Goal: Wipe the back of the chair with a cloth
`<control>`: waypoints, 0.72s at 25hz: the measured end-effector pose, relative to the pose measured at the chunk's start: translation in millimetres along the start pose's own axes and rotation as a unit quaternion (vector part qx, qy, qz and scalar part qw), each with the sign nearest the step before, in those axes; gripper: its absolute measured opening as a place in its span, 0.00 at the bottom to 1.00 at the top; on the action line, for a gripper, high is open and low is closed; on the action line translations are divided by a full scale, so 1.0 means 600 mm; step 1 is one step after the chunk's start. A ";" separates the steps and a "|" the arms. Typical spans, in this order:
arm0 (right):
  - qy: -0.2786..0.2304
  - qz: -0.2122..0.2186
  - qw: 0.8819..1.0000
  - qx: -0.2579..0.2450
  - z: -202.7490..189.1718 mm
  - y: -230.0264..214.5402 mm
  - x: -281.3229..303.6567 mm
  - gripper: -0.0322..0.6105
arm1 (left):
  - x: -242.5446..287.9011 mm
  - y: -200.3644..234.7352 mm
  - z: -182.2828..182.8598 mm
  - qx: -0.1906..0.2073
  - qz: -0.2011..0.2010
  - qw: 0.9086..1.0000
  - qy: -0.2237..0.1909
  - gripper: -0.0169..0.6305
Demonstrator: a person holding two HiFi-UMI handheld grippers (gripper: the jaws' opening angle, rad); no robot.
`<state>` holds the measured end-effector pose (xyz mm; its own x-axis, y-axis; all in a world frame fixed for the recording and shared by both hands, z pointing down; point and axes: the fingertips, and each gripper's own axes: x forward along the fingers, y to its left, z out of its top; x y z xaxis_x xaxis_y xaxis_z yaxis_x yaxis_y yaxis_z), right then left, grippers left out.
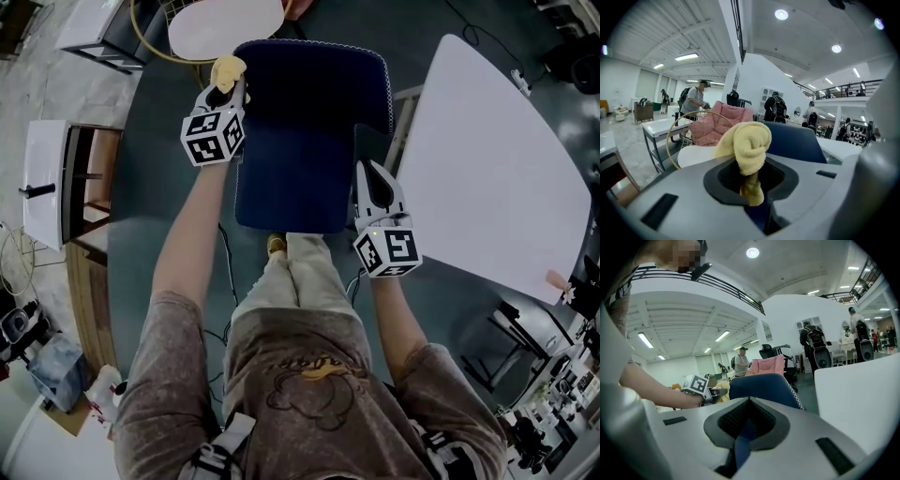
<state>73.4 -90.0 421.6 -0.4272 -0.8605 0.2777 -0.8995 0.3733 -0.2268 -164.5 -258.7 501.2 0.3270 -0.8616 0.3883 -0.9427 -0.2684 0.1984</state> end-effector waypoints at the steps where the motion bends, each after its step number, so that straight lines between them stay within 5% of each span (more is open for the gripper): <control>1: 0.000 -0.001 1.000 0.000 0.000 -0.001 0.000 0.09 | 0.003 -0.003 0.000 -0.008 -0.002 1.000 0.003 0.14; 18: 0.005 -0.014 1.000 0.008 -0.020 -0.013 -0.027 0.09 | 0.059 -0.112 -0.003 -0.029 -0.030 0.999 0.013 0.13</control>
<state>86.1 -74.7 430.0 -0.4033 -0.8665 0.2942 -0.9093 0.3436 -0.2346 -89.5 -270.3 503.0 0.3844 -0.8332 0.3976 -0.9165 -0.2924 0.2731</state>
